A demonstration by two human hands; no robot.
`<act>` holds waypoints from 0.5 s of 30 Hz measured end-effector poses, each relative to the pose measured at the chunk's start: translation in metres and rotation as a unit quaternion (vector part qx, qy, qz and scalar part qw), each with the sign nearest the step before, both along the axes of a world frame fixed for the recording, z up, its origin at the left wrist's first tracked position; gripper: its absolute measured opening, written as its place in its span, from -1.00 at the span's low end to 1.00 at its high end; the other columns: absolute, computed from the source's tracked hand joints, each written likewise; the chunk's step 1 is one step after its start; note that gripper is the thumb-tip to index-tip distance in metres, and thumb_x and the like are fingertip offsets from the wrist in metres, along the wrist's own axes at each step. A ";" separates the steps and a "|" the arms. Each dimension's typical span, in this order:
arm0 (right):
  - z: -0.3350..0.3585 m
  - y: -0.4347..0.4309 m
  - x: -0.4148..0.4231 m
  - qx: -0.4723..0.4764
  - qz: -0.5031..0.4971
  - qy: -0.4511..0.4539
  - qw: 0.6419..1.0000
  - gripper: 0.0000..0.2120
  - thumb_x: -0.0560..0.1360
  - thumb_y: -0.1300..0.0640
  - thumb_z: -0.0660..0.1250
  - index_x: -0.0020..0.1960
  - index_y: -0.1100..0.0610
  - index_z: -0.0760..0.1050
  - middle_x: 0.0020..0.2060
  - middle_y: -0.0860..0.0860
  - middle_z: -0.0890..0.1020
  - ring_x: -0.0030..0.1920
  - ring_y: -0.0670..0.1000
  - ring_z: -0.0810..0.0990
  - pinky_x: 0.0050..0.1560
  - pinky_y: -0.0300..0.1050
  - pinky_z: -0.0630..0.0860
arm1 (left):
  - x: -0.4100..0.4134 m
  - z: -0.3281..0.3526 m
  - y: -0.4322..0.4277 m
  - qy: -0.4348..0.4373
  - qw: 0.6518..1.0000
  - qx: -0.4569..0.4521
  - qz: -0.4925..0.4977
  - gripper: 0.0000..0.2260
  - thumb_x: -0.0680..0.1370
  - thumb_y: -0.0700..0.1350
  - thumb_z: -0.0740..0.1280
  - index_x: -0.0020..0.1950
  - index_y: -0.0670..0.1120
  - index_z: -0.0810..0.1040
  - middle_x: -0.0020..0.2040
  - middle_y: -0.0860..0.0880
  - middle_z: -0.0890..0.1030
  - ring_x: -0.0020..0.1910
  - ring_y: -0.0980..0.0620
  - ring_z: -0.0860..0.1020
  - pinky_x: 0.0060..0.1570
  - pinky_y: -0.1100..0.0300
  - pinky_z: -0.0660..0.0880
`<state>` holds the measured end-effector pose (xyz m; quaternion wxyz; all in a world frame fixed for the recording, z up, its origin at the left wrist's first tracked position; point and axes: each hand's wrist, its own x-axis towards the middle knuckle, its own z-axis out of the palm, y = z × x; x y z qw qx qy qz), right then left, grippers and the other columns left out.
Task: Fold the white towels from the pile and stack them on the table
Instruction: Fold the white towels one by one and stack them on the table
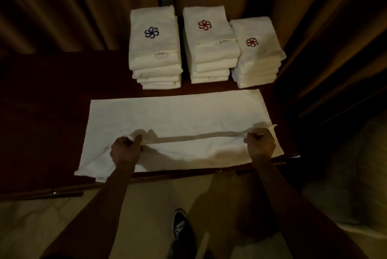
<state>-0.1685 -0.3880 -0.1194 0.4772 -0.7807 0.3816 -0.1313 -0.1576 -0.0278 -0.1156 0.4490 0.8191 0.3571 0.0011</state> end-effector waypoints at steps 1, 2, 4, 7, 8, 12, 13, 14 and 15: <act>-0.003 -0.001 0.004 -0.006 0.005 0.004 1.000 -0.89 0.52 0.27 0.39 0.05 0.18 0.58 -0.15 0.15 0.72 -0.26 -0.02 0.68 -0.10 -0.23 0.56 | 0.005 -0.003 0.001 0.009 1.000 -0.004 0.000 -0.66 0.52 0.08 0.45 -0.20 -0.21 0.66 -0.21 -0.18 0.68 -0.06 -0.17 0.61 0.04 0.08 0.47; -0.006 -0.002 0.008 -0.015 0.013 0.009 1.000 -0.89 0.52 0.26 0.39 0.04 0.18 0.58 -0.13 0.17 0.72 -0.18 0.06 0.70 -0.06 -0.20 0.53 | 0.009 -0.006 0.001 0.017 1.000 -0.008 0.001 -0.65 0.52 0.08 0.45 -0.17 -0.23 0.67 -0.21 -0.18 0.68 -0.05 -0.17 0.61 0.03 0.08 0.47; -0.010 -0.003 0.015 -0.039 0.029 0.025 0.999 -0.89 0.51 0.24 0.40 0.04 0.17 0.59 -0.08 0.16 0.71 -0.04 0.13 0.69 -0.02 -0.20 0.45 | 0.017 -0.011 0.001 0.027 1.000 -0.008 -0.001 -0.64 0.52 0.10 0.44 -0.18 -0.21 0.66 -0.21 -0.18 0.68 -0.05 -0.18 0.61 0.03 0.06 0.48; -0.008 -0.003 0.021 -0.050 0.038 0.054 0.997 -0.87 0.52 0.23 0.41 0.06 0.20 0.60 -0.03 0.12 0.70 0.01 0.11 0.64 -0.02 -0.22 0.39 | 0.024 -0.021 0.002 0.036 0.999 -0.009 -0.001 -0.62 0.51 0.15 0.43 -0.20 -0.19 0.66 -0.20 -0.17 0.68 -0.03 -0.19 0.62 0.05 0.02 0.52; -0.007 -0.002 0.022 -0.049 0.041 0.059 0.996 -0.87 0.53 0.22 0.40 0.07 0.20 0.60 -0.02 0.12 0.70 0.00 0.09 0.64 -0.04 -0.24 0.38 | 0.025 -0.022 0.001 0.039 0.999 -0.009 -0.002 -0.61 0.51 0.16 0.43 -0.18 -0.18 0.66 -0.18 -0.17 0.68 -0.01 -0.19 0.62 0.06 0.02 0.52; -0.011 -0.006 0.023 -0.052 0.079 0.082 0.992 -0.85 0.54 0.17 0.41 0.09 0.17 0.58 0.00 0.11 0.69 -0.09 0.00 0.58 -0.07 -0.23 0.38 | 0.025 -0.020 -0.007 0.047 0.999 -0.009 0.000 -0.59 0.45 0.21 0.47 0.05 -0.12 0.62 0.03 -0.15 0.67 0.12 -0.18 0.60 0.16 0.00 0.49; -0.012 -0.006 0.022 -0.053 0.096 0.085 0.990 -0.82 0.54 0.14 0.42 0.11 0.17 0.58 0.00 0.11 0.69 -0.07 0.01 0.60 -0.05 -0.21 0.40 | 0.026 -0.018 -0.010 0.049 0.999 -0.002 -0.002 -0.55 0.44 0.21 0.49 0.10 -0.11 0.60 0.08 -0.14 0.66 0.15 -0.18 0.58 0.18 0.00 0.49; -0.013 -0.006 0.021 -0.054 0.114 0.087 0.988 -0.79 0.54 0.10 0.43 0.12 0.17 0.57 0.01 0.10 0.69 -0.04 0.04 0.62 -0.03 -0.19 0.41 | 0.026 -0.017 -0.013 0.048 0.999 0.002 -0.008 -0.52 0.42 0.21 0.50 0.15 -0.11 0.57 0.13 -0.14 0.64 0.18 -0.19 0.57 0.19 -0.01 0.49; -0.013 -0.006 0.021 -0.056 0.129 0.091 0.986 -0.74 0.53 0.05 0.44 0.14 0.17 0.57 0.02 0.09 0.68 -0.01 0.06 0.63 -0.02 -0.18 0.41 | 0.026 -0.016 -0.015 0.047 0.999 0.008 -0.018 -0.50 0.41 0.22 0.51 0.17 -0.10 0.56 0.15 -0.14 0.63 0.19 -0.19 0.56 0.19 -0.01 0.49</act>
